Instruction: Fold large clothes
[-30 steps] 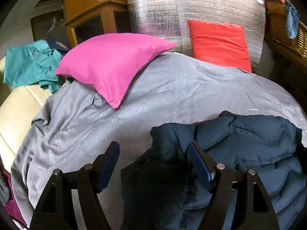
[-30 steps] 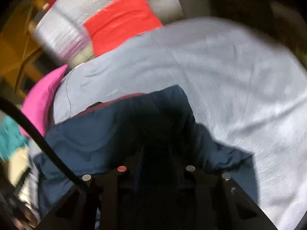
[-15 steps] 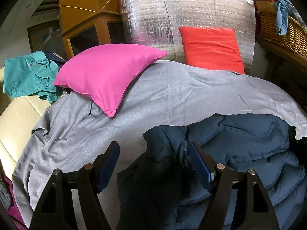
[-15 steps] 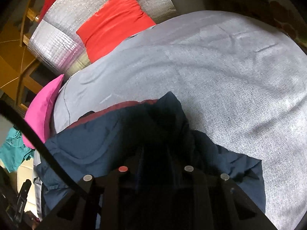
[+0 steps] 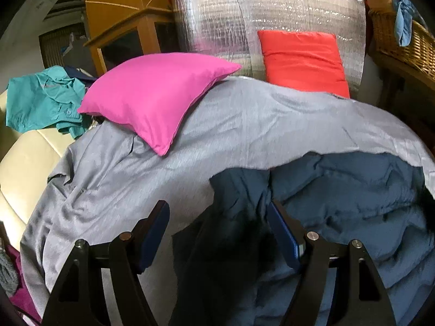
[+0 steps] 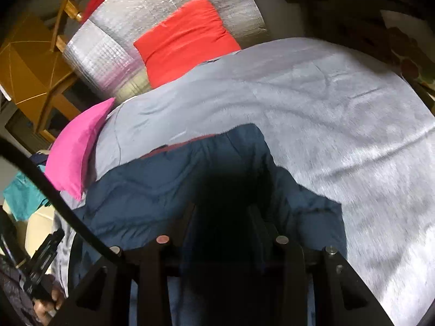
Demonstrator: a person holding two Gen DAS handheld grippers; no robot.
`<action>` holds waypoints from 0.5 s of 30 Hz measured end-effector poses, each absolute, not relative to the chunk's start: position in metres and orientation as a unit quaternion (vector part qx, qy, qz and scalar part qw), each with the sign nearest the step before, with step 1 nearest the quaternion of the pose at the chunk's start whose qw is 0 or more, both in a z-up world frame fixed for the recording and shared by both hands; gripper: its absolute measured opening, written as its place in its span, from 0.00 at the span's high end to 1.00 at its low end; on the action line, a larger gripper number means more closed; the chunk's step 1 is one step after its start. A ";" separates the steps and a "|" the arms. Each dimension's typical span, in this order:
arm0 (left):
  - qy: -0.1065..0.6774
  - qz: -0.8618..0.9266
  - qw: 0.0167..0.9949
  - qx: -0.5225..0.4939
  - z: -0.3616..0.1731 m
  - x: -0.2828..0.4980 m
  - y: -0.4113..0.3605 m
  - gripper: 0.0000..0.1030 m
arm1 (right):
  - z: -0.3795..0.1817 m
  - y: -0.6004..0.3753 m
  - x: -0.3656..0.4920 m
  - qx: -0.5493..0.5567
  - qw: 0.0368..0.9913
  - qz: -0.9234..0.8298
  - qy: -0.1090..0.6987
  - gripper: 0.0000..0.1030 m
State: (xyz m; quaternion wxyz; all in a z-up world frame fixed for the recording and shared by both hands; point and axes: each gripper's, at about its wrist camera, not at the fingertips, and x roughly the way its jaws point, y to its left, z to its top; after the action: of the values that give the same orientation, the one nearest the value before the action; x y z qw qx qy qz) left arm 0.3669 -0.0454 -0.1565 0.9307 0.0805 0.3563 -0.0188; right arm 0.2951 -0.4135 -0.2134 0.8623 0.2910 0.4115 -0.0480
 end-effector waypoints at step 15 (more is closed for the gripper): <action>0.451 -0.035 0.885 0.115 -0.209 0.322 -0.010 0.25 | -0.239 -0.404 0.225 0.303 0.846 -0.018 0.439 0.61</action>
State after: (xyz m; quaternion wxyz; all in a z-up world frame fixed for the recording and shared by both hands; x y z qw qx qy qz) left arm 0.3222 -0.0103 -0.2094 0.8846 0.1152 0.4505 -0.0347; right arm 0.2248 -0.4041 -0.2390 0.8456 0.3031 0.4391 -0.0181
